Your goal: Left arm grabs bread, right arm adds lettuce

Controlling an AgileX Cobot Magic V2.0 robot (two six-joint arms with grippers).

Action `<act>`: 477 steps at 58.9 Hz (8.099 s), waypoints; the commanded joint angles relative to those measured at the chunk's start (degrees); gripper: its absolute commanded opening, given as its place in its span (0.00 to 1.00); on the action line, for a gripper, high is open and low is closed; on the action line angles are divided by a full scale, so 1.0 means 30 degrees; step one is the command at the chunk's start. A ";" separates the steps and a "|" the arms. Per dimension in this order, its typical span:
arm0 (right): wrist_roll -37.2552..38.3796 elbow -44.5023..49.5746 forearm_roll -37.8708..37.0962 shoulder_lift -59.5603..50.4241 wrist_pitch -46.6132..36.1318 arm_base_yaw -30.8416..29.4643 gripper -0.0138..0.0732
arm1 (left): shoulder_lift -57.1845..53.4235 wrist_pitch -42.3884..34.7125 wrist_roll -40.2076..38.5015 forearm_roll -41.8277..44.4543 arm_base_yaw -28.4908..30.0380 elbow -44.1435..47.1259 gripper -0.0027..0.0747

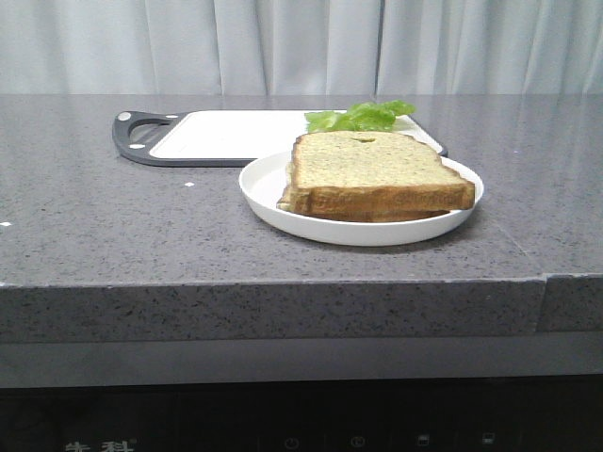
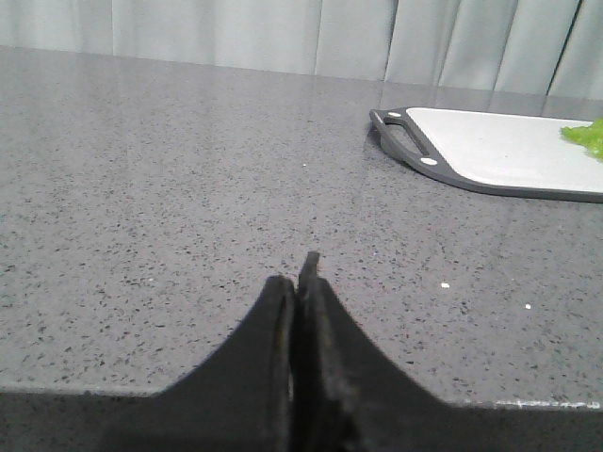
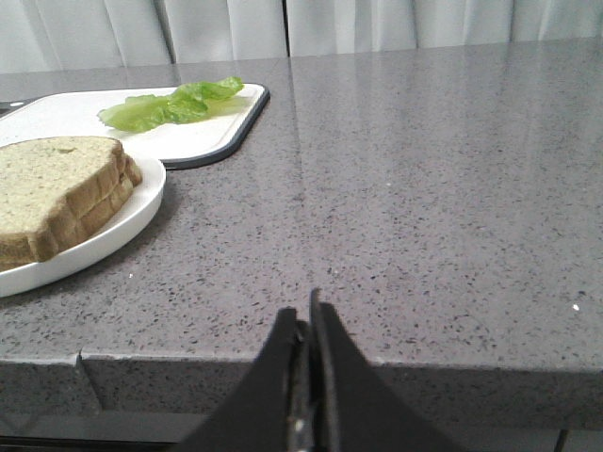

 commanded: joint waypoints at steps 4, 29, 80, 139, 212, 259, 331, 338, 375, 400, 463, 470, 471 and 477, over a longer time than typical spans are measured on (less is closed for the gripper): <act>-0.0097 -0.0044 -0.0246 -0.0405 -0.1411 -0.0134 0.09 | -0.0334 -0.1634 -0.0205 -0.0177 -0.0008 0.0090 0.01; -0.0097 -0.0044 -0.0246 -0.0405 -0.1411 -0.0134 0.09 | -0.0334 -0.1634 -0.0205 -0.0177 -0.0008 0.0090 0.01; -0.0075 -0.0523 0.0606 -0.0405 -0.3363 -0.0134 0.09 | -0.0289 -0.3106 -0.0205 0.0194 -0.0008 -0.1276 0.01; -0.0597 -1.1275 0.0561 0.9245 0.1712 -0.0134 0.48 | 1.1152 0.1670 -0.0205 0.0757 -0.0043 -1.2526 0.72; -0.0597 -1.1275 0.0598 0.9245 0.2348 -0.0134 0.84 | 3.1270 0.7400 0.1456 -0.7887 -1.1713 -2.5867 0.61; -0.0597 -1.1275 0.0598 0.9245 0.2619 -0.0134 0.84 | 3.2563 0.7435 0.1456 -0.8301 -1.2033 -2.5933 0.61; -0.0597 -1.1275 0.0598 0.9245 0.2745 -0.0134 0.84 | 3.2626 0.7629 0.1456 -0.7422 -1.1489 -2.5824 0.01; -0.0597 -1.1275 0.0598 0.9245 0.2745 -0.0134 0.84 | 3.1999 0.7629 0.1456 -0.7519 -1.1004 -2.5824 0.01; -0.0600 -1.1275 0.0598 0.9304 0.2906 -0.0134 0.84 | 2.7426 0.4545 0.1612 -0.4280 -1.0504 -2.4742 0.01; -0.2085 -1.3375 0.0581 1.5126 0.1935 -0.0003 0.84 | 1.8763 -0.0633 0.1579 -0.0715 -1.0215 -1.7508 0.01; -0.6529 -3.5092 0.0581 3.8929 0.5183 0.2808 0.81 | 1.3352 -0.1058 0.1579 -0.0723 -0.5544 -1.4036 0.01; -0.6529 -3.5436 0.0581 3.9228 0.5298 0.2808 0.57 | 1.3352 -0.1058 0.1579 -0.0760 -0.5544 -1.4036 0.01; -0.6529 -3.5455 0.0581 3.9228 0.5278 0.2808 0.52 | 1.3352 -0.1058 0.1579 -0.0760 -0.5544 -1.4036 0.01; -0.6529 -3.5455 0.0581 3.9256 0.5162 0.2808 0.29 | 1.3352 -0.1058 0.1579 -0.0789 -0.5544 -1.4036 0.01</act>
